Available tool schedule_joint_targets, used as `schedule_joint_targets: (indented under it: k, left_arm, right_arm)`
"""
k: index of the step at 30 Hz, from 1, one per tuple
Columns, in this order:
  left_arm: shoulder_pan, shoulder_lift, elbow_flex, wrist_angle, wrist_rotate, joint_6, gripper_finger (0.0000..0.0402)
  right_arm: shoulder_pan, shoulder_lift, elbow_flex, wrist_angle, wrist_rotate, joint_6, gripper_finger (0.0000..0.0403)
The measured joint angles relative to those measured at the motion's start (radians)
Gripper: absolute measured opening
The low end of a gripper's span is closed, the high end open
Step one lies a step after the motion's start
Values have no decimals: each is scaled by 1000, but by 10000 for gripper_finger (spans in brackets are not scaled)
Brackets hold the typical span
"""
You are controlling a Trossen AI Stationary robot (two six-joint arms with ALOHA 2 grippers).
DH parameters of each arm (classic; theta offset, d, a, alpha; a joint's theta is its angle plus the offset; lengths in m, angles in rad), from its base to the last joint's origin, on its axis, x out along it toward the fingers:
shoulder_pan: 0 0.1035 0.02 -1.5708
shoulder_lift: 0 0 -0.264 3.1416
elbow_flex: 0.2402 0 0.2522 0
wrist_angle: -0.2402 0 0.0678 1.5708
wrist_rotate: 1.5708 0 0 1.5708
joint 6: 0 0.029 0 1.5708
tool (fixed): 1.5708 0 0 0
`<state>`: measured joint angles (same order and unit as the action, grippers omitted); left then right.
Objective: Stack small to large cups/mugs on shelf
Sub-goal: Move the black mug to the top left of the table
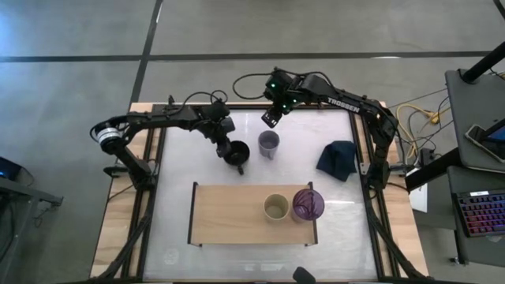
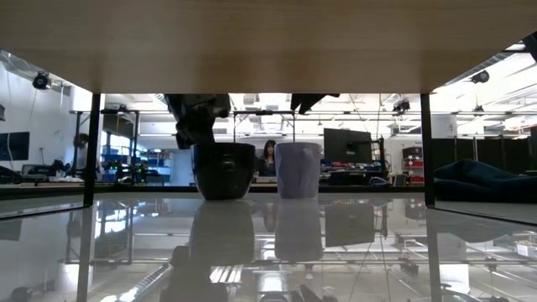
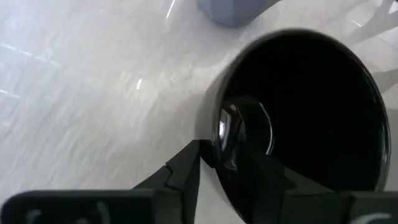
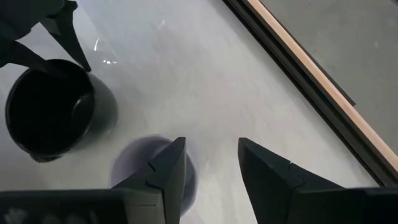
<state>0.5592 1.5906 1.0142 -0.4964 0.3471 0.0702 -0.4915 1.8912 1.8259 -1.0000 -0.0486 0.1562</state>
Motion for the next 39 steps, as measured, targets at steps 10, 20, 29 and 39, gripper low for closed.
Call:
schedule_joint_targets:
  k: [10, 20, 29, 39]
  left_arm:
    - [-5, -28, 5, -113, -34, 98, 12]
    - [9, -80, -7, -230, -170, 173, 13]
    - [140, -118, -9, -279, -271, 164, 13]
    - [296, -120, -9, -272, -250, 295, 13]
  right_arm:
    - [-7, 0, 0, 0, -2, -1, 137]
    - [-11, 0, 0, -17, -2, 0, 138]
    - [-11, 0, 0, -17, -2, 6, 136]
    - [-11, 0, 1, -16, -2, 8, 133]
